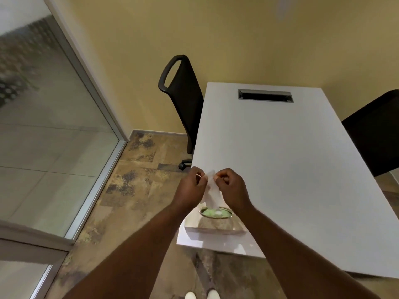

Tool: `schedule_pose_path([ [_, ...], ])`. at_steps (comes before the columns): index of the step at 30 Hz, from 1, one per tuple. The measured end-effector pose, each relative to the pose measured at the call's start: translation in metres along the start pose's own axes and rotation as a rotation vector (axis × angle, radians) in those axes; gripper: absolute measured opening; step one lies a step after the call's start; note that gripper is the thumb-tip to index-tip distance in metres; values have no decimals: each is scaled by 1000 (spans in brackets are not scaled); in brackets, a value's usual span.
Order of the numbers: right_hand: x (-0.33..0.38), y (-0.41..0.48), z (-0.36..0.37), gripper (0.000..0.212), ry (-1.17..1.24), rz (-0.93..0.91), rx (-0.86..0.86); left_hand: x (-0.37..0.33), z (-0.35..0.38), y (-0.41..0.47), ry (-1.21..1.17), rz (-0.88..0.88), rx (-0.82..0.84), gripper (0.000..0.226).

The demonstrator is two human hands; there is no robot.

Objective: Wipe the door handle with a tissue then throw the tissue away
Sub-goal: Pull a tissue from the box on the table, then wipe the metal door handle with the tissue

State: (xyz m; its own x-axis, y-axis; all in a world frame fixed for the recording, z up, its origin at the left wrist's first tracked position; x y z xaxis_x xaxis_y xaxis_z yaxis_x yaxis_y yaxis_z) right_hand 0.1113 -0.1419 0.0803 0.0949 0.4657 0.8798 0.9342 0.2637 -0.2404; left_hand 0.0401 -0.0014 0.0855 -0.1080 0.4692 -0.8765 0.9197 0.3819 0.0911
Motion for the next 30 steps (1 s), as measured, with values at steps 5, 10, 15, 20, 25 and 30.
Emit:
schedule_pose_path([
  [5, 57, 3, 17, 8, 173, -18, 40, -25, -50, 1, -123, 38, -98, 10],
  [10, 130, -3, 47, 9, 219, -109, 141, -49, -115, -5, -78, 30, -191, 19],
  [15, 201, -24, 84, 4, 302, -236, 280, -64, -189, -18, 132, 23, -434, 7],
  [20, 258, -55, 132, 7, 421, -251, 441, -73, -260, -46, 276, -34, -600, 6],
  [25, 307, -93, 193, 12, 502, -158, 677, -70, -330, -75, 156, -81, -811, 11],
  [30, 342, -130, 252, 18, 449, -92, 886, -57, -393, -107, -171, -62, -988, 15],
])
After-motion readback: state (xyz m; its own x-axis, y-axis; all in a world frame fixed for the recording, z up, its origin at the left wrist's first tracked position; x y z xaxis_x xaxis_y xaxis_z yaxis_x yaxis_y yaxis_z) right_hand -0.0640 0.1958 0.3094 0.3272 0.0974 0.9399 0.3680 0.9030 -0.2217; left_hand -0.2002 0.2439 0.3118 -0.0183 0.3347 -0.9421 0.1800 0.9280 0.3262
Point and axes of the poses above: each hand's wrist, its own y-axis towards the middle knuckle, its own z-axis out of the palm, x = y × z, the point moved 1 cm from there along y, towards the middle knuckle, and after that the axes turned 13 degrees about z, right-handed, at the moved point
